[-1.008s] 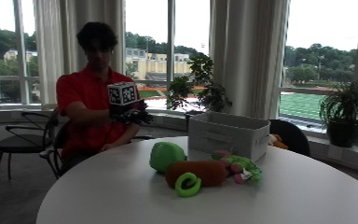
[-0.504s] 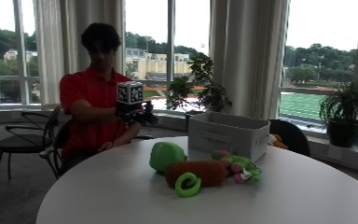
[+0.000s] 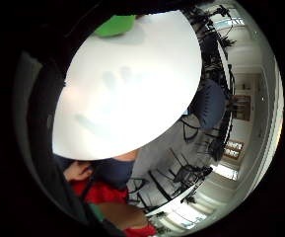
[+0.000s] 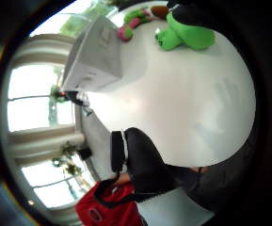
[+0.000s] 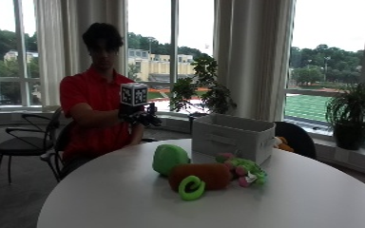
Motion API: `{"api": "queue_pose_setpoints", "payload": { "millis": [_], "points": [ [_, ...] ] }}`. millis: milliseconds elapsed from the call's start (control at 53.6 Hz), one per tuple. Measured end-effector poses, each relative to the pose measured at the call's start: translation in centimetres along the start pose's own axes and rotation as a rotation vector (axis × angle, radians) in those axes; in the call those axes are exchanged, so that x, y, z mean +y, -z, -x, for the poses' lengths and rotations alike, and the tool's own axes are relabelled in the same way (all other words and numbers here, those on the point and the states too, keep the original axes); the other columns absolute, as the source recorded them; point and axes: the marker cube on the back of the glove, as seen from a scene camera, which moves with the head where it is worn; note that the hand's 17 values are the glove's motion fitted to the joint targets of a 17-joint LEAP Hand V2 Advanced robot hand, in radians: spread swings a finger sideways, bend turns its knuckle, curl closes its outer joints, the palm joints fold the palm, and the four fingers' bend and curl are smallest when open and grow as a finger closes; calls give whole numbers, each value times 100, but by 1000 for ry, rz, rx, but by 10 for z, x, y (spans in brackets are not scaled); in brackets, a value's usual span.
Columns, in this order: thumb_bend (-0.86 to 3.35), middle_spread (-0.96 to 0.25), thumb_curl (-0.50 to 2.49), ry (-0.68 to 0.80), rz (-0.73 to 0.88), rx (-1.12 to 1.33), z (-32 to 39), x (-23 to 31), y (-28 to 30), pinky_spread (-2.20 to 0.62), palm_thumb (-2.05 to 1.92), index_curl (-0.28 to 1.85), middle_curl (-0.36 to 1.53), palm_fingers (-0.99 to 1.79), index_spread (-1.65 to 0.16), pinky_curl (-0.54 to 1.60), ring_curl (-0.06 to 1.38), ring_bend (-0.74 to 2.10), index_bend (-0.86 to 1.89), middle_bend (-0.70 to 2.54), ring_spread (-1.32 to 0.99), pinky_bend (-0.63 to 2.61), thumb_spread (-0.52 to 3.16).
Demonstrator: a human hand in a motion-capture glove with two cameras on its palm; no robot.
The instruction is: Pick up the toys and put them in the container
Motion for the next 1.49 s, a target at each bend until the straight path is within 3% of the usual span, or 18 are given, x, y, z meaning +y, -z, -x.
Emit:
{"api": "queue_pose_setpoints", "payload": {
  "millis": [448,653,840,933,1120,1269,1493],
  "points": [
    [-3,-13,23,-12,-43,85,-22,-31,7,5,-1,38,32,-7,-35,33,22,18,16,17,-12,41,112],
    [-1,-11,28,-28,-58,118,-27,-54,8,8,8,28,29,-16,-32,41,23,18,4,14,-10,71,114],
    [-2,-9,31,-45,46,195,-47,-121,10,10,11,19,27,-23,-30,47,25,19,1,12,-7,96,113],
    [-2,-1,31,-43,91,198,-48,-146,0,11,11,11,23,-43,-27,52,27,21,-11,4,-3,123,112],
    [-3,8,31,-56,213,175,-78,-217,-11,11,10,3,17,-50,-24,56,30,24,-8,5,3,146,108],
    [-3,10,31,43,218,290,-44,-210,-44,10,7,1,15,-50,-24,54,32,25,-6,6,5,151,104],
    [-1,5,32,90,277,423,-38,-221,-61,1,9,-1,18,-25,-28,49,40,54,-5,16,2,153,103]
  ]
}}
